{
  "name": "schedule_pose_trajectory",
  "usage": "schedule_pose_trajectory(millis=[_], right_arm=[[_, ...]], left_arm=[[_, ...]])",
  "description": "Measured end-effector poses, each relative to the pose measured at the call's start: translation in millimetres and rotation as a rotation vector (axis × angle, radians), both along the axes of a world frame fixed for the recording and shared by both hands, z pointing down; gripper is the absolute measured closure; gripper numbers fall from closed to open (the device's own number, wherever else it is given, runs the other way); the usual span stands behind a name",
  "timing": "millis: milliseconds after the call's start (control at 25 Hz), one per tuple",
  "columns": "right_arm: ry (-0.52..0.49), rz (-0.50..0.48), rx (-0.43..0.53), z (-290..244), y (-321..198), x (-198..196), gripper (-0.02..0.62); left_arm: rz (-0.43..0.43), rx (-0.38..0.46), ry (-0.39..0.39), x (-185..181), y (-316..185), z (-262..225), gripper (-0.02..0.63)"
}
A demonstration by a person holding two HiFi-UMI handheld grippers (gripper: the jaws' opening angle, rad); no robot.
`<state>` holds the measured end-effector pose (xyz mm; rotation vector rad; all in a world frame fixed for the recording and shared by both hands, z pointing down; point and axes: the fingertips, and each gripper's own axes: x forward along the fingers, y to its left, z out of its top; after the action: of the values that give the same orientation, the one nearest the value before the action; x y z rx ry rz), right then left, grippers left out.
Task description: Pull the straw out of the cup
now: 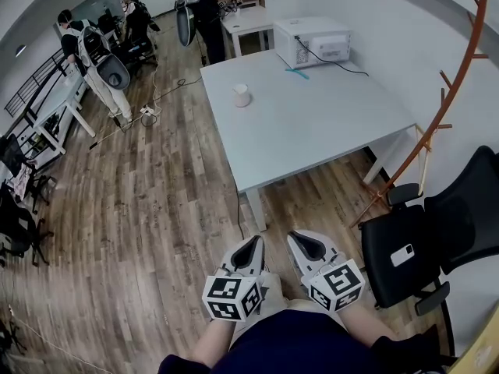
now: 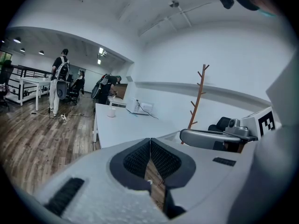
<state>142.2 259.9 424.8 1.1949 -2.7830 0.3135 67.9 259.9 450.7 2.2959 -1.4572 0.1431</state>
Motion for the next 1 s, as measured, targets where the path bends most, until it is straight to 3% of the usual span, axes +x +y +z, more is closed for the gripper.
schedule_pose_trajectory(millis=[400, 1000], right_arm=[[0.014, -0.002, -0.013, 8, -28, -5, 0.561], [0.006, -0.001, -0.011, 4, -126, -34, 0.561]], left_arm=[[0.005, 0.001, 0.017, -1, -32, 5, 0.586], [0.011, -0.014, 0.009, -30, -127, 8, 0.586]])
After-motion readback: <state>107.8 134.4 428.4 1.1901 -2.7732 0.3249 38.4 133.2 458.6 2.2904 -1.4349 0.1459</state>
